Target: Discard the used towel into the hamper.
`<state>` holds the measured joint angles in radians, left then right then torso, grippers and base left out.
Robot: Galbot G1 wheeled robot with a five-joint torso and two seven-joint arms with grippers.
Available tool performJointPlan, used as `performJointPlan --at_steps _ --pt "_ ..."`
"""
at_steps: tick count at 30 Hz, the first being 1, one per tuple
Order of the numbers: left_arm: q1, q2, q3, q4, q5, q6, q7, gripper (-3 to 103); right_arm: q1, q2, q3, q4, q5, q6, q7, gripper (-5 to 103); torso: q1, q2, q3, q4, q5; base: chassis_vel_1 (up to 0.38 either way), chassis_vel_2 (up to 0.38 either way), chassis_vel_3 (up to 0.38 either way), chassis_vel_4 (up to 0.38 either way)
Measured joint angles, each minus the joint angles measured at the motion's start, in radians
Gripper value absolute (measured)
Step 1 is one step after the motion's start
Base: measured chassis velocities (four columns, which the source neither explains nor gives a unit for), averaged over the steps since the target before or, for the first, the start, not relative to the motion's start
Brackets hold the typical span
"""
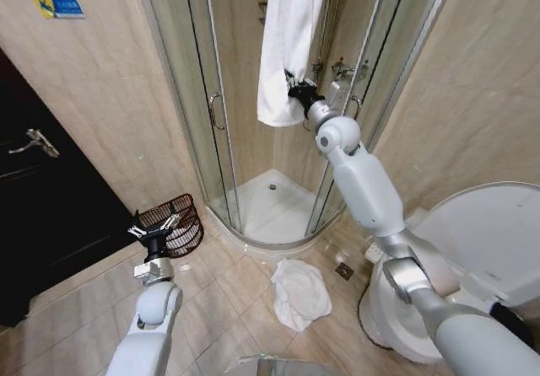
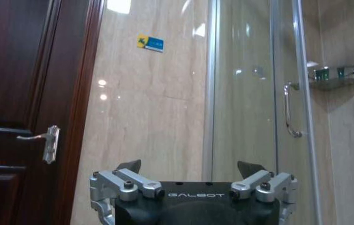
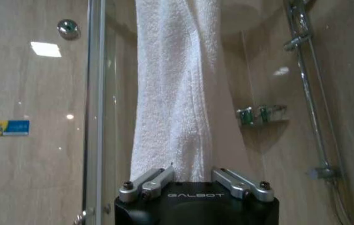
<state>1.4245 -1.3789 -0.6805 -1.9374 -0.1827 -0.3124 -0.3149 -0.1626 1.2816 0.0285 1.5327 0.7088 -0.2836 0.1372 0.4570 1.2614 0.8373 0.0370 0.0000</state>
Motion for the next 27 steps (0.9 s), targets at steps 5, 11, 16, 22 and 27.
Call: performJointPlan --at_steps 5,11,16,22,27 --pt "0.003 -0.001 -0.001 -0.001 0.01 -0.006 0.008 100 -0.045 -0.017 0.001 0.009 -0.02 0.029 -0.011 7 0.0 0.0 0.0 0.0 0.0 0.0 0.0 0.0 0.0" --pt "0.002 -0.02 0.004 0.003 0.023 -0.015 0.01 100 -0.128 -0.035 0.011 0.025 -0.056 0.046 -0.025 7 0.0 0.0 0.0 0.0001 -0.0001 0.0 0.0 0.0 0.0" --pt "-0.007 -0.039 0.011 0.02 0.041 -0.022 0.011 100 -0.207 -0.021 0.02 0.032 -0.085 0.054 -0.031 7 0.0 0.0 0.0 0.0001 -0.0001 0.0 0.0 0.0 0.0" --pt "-0.004 -0.04 0.018 0.021 0.043 -0.022 0.014 100 -0.313 0.015 0.045 0.052 -0.127 0.068 -0.035 7 0.0 0.0 0.0 0.0001 -0.0002 0.0 0.0 0.0 0.0" --pt "0.002 -0.044 0.02 0.022 0.043 -0.024 0.022 100 -0.369 0.02 0.061 0.063 -0.148 0.075 -0.042 7 0.0 0.0 0.0 0.0001 -0.0001 0.0 0.0 0.0 0.0"
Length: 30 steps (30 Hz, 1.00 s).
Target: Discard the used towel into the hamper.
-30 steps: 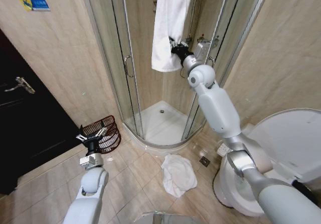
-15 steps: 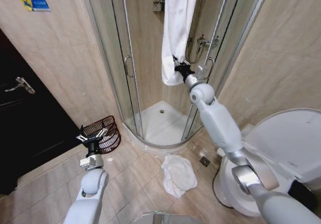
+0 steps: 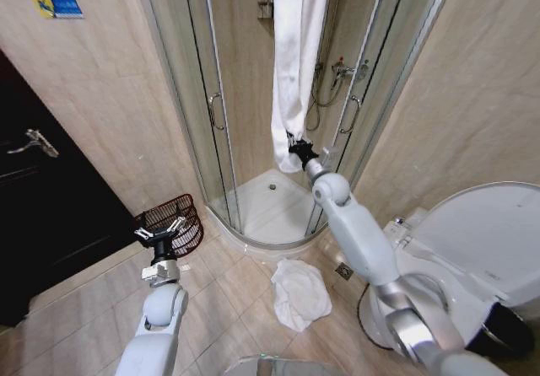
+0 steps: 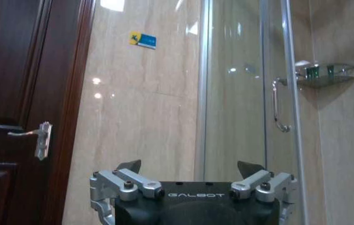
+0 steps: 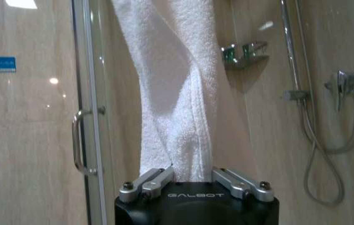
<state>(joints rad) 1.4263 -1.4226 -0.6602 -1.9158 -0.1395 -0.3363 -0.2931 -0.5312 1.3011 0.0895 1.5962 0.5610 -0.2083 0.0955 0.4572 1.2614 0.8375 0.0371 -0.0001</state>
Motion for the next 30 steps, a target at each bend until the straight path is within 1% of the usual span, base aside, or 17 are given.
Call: performJointPlan --at_steps 4,14,22,30 --pt "0.004 -0.006 0.001 0.01 0.001 -0.01 0.01 100 -0.055 -0.004 0.017 0.021 -0.011 0.007 -0.004 7 0.0 0.0 0.0 0.0001 0.0 0.0 0.0 0.0 0.0" --pt "0.009 -0.005 0.001 0.015 0.002 -0.023 0.014 100 -0.133 -0.012 0.045 0.061 -0.033 0.013 -0.01 7 0.0 0.0 0.0 -0.0001 0.0001 0.0 0.0 0.0 0.0" --pt "0.033 -0.011 -0.01 0.009 0.001 -0.036 0.013 100 -0.223 0.018 0.055 0.085 -0.069 0.029 -0.022 7 0.0 0.0 0.0 0.0 0.0002 0.0 0.0 0.0 0.0" --pt "0.049 -0.011 -0.014 0.007 -0.001 -0.05 0.011 100 -0.296 0.03 0.078 0.085 -0.101 0.043 -0.046 7 0.0 0.0 0.0 0.0002 0.0001 0.0 0.0 0.0 0.0"
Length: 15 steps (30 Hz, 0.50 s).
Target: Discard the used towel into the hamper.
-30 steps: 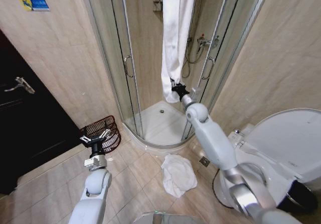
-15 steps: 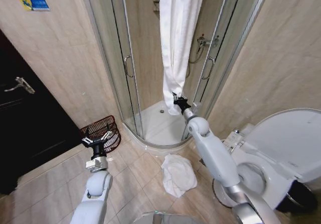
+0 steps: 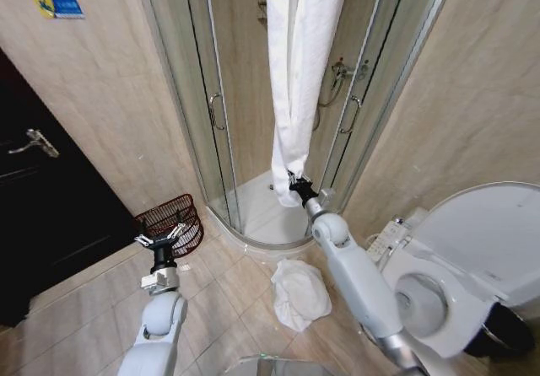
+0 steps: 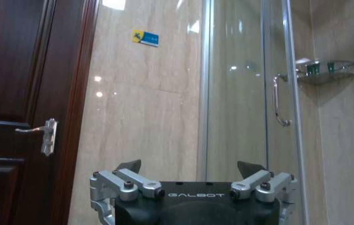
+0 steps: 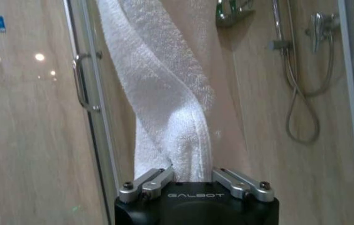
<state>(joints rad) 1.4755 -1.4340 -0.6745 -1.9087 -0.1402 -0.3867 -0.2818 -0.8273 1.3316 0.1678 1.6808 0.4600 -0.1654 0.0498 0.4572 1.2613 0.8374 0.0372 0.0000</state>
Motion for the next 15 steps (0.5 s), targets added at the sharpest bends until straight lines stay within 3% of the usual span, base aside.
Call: performJointPlan --at_steps 15 --pt "0.007 -0.003 0.001 -0.01 -0.001 -0.002 0.0 100 -0.13 0.028 0.038 -0.001 -0.046 0.031 -0.033 7 0.0 0.0 0.0 -0.0002 0.0 0.0 0.0 0.0 0.0"
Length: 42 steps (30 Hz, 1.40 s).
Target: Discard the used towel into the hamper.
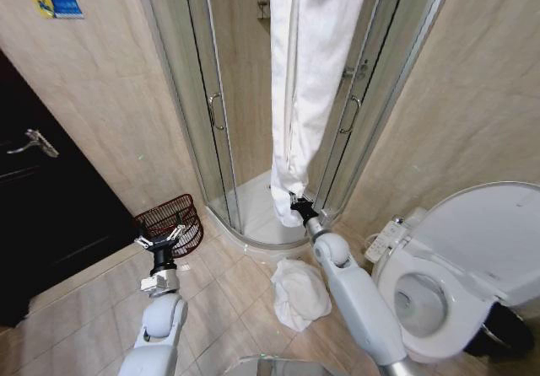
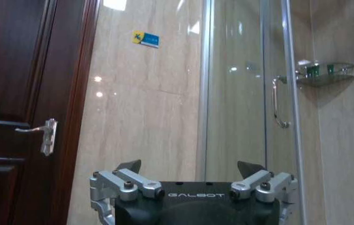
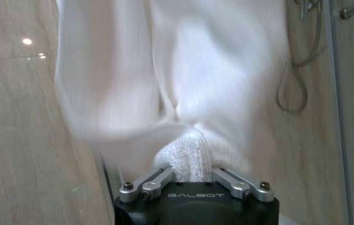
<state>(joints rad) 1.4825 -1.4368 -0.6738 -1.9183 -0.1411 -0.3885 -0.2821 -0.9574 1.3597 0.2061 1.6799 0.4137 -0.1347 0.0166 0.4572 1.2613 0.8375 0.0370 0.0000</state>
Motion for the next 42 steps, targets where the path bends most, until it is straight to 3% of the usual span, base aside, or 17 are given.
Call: performJointPlan --at_steps 21,30,32,38,42 --pt "0.0 0.008 -0.007 0.015 -0.003 -0.015 0.003 100 -0.011 0.01 0.031 -0.023 -0.035 0.043 -0.015 7 0.0 0.0 0.0 0.0 0.0 0.0 0.0 0.0 0.0" --pt "0.007 0.005 -0.002 0.005 -0.004 -0.011 0.004 100 -0.073 -0.011 0.058 0.135 -0.079 0.052 0.002 7 0.0 0.0 0.0 0.0001 0.0001 0.0 0.0 0.0 0.0" --pt "0.026 0.011 0.0 -0.006 -0.019 0.002 0.003 100 -0.135 -0.031 0.096 0.24 -0.074 0.025 0.023 7 0.0 0.0 0.0 0.0002 -0.0001 0.0 0.0 0.0 0.0" --pt "0.035 0.034 0.001 -0.01 -0.027 0.02 0.01 100 -0.233 -0.055 0.177 0.308 -0.078 0.022 0.022 7 0.0 0.0 0.0 -0.0001 0.0003 0.0 0.0 0.0 0.0" --pt "0.037 0.005 0.0 -0.003 -0.014 0.01 0.018 100 -0.304 -0.079 0.241 0.331 -0.082 0.036 0.009 7 0.0 0.0 0.0 -0.0002 0.0002 0.0 0.0 0.0 0.0"
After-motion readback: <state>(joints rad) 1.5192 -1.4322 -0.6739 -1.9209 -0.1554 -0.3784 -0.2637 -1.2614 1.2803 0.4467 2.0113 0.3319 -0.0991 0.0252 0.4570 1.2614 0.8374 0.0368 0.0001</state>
